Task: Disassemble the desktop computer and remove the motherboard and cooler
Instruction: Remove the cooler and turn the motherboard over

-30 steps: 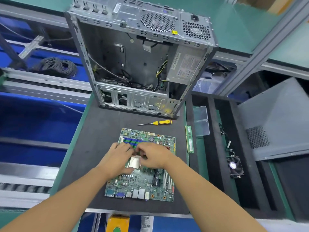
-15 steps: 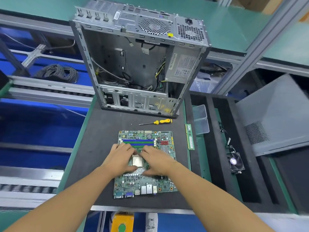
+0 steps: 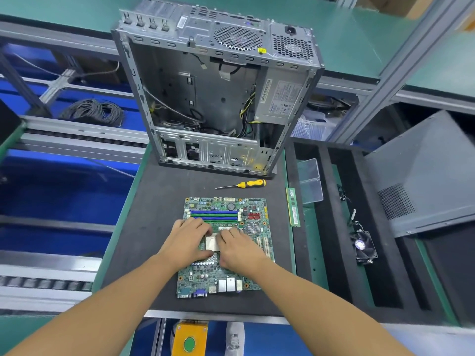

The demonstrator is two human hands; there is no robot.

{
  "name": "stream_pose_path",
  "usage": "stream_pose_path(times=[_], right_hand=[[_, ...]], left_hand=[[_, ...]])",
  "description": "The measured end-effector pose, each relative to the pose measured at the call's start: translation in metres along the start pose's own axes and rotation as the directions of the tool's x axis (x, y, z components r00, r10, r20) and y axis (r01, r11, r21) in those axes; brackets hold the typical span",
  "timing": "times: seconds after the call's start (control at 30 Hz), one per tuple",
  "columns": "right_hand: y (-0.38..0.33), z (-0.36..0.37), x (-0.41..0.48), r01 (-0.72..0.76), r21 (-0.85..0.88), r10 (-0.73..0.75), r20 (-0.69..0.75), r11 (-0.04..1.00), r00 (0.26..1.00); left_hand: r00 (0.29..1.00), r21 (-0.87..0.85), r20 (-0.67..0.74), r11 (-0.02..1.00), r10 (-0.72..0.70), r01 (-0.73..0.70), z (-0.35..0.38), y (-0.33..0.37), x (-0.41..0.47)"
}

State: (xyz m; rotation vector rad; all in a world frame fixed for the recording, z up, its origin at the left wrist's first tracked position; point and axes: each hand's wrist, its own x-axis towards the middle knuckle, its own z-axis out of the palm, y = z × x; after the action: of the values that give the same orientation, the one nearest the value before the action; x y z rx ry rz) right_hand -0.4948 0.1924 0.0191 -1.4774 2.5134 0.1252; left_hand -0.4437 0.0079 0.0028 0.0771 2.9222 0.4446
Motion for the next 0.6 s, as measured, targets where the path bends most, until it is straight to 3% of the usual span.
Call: stream_pose_path(times=[0.13, 0.37, 0.5, 0.6], right_hand=[[0.016, -0.015, 0.009, 0.009, 0.117, -0.019, 0.086, 0.993, 0.996], [0.037, -0.023, 0.012, 0.015, 0.363, -0.055, 0.102, 0.932, 0.993], [0.038, -0.023, 0.019, -0.195, 0.518, 0.164, 0.105, 0.833, 0.981], [0.030, -0.020, 0.025, -0.373, 0.626, 0.354, 0.163, 0.684, 0.921]], left_hand=[[1.000, 0.002, -0.001, 1.000, 0.011, -0.011, 0.000, 0.000, 0.000], [1.000, 0.003, -0.009, 1.000, 0.020, -0.020, 0.000, 0.000, -0.003], [1.000, 0.002, 0.001, 1.000, 0.008, -0.008, 0.000, 0.000, -0.002], [1.000, -0.025, 0.001, 1.000, 0.006, -0.006, 0.002, 0.000, -0.002]])
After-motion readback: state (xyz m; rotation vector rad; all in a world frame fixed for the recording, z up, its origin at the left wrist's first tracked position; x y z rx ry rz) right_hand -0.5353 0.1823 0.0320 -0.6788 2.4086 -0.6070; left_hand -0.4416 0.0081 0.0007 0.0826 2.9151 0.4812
